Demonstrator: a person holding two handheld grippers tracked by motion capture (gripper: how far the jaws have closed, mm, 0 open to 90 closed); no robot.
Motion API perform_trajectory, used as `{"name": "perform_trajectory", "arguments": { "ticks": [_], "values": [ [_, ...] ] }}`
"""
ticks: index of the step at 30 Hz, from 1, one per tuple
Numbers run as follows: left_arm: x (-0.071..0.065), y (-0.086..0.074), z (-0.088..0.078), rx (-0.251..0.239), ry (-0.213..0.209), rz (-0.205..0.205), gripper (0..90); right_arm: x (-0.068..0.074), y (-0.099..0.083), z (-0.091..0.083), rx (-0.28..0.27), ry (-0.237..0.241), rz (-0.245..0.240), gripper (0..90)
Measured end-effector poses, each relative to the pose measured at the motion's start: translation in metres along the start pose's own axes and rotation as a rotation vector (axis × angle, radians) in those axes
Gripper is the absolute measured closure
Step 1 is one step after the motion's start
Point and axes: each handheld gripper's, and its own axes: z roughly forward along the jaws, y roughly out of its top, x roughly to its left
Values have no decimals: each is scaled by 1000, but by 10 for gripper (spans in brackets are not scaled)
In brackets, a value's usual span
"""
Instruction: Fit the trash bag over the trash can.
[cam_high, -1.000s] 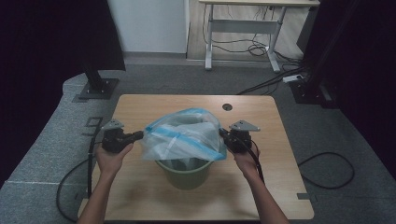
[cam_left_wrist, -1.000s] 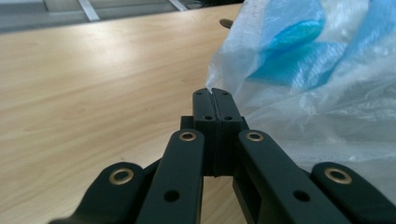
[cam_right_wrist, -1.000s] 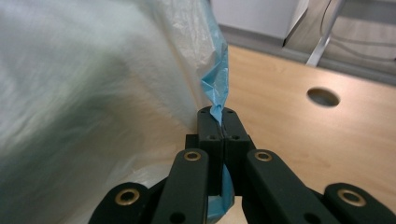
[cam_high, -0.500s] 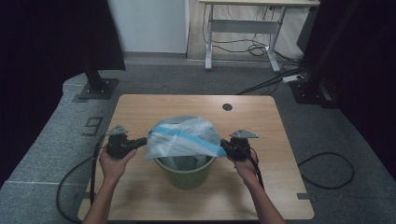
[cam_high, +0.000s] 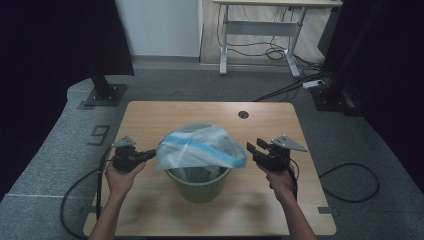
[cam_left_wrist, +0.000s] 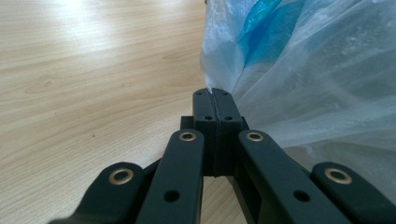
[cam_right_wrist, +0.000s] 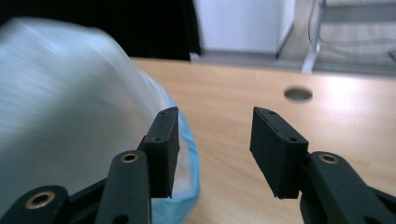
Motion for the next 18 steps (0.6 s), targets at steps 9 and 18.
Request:
{"name": "perform_trajectory", "arguments": {
  "ticks": [9,18],
  "values": [
    [-10,8,-4,-24,-7,17,900,48,26,-25,32,200,-139,393],
    [-11,10,-4,-23,-5,19,900,88,25,-1,126,320,-237,360]
  ]
}}
